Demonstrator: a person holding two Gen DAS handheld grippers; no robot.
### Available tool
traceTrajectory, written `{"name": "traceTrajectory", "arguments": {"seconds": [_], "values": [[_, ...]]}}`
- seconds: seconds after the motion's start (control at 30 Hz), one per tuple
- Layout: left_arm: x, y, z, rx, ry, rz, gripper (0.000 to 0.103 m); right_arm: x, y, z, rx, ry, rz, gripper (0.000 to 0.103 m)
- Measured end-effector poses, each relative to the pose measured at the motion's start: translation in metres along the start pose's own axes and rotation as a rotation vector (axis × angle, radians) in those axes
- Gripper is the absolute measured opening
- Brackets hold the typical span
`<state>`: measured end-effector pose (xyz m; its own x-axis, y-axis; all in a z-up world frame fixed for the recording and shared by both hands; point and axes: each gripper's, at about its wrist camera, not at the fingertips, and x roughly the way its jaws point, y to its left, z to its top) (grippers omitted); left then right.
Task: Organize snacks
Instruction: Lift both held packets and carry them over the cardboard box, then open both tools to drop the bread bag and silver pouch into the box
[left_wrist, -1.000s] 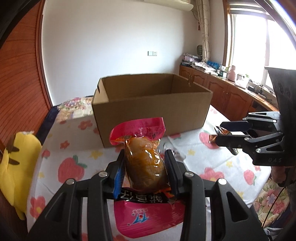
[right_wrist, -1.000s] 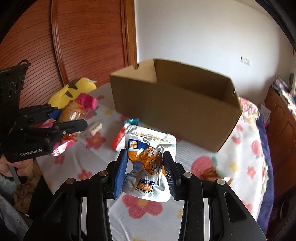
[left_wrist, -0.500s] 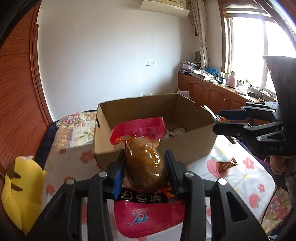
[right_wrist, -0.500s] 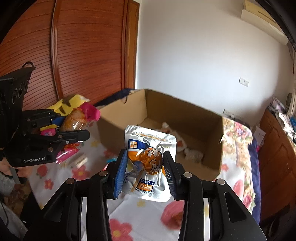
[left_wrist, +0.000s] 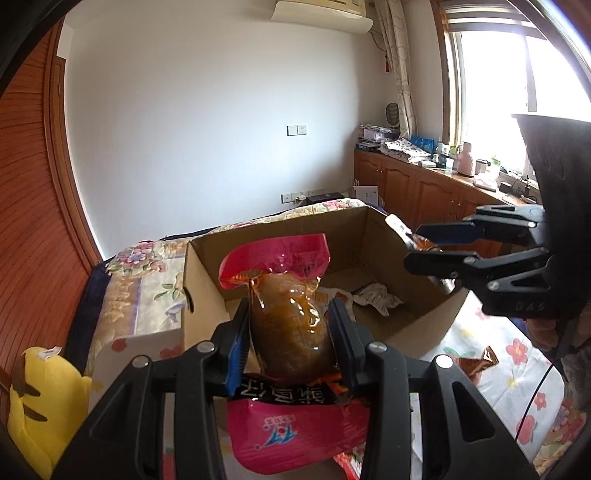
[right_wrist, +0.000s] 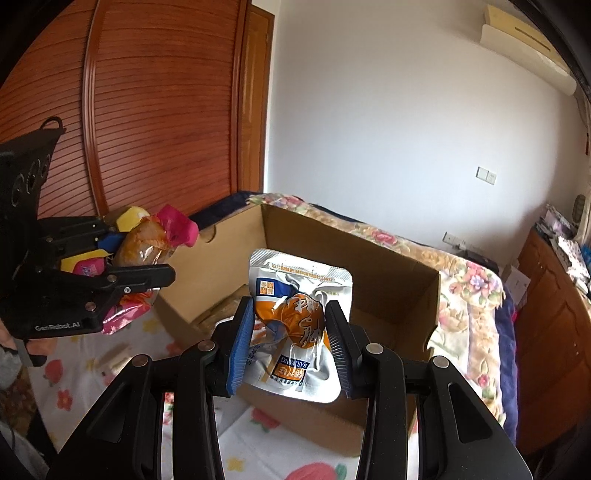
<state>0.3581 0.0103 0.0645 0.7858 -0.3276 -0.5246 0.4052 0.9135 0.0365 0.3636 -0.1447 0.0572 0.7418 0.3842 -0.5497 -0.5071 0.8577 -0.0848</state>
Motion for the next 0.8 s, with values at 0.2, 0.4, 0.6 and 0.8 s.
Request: {"name": "traceTrajectory", "arguments": {"seconds": [0.2, 0.4, 0.6, 0.8], "values": [[0.021, 0.009, 0.005, -0.011, 0.0, 0.013, 0.039, 0.021, -0.013, -0.001, 0.022, 0.005, -0.002, 0.039], [0.041, 0.017, 0.003, -0.034, 0.022, 0.028, 0.039, 0.039, -0.023, -0.006, 0.043, 0.028, -0.015, 0.039], [0.054, 0.018, -0.005, -0.047, 0.054, 0.029, 0.039, 0.049, -0.029, -0.012, 0.055, 0.048, -0.023, 0.039], [0.062, 0.015, -0.01, -0.043, 0.076, 0.023, 0.04, 0.058, -0.03, -0.015, 0.055, 0.069, -0.024, 0.039]]}}
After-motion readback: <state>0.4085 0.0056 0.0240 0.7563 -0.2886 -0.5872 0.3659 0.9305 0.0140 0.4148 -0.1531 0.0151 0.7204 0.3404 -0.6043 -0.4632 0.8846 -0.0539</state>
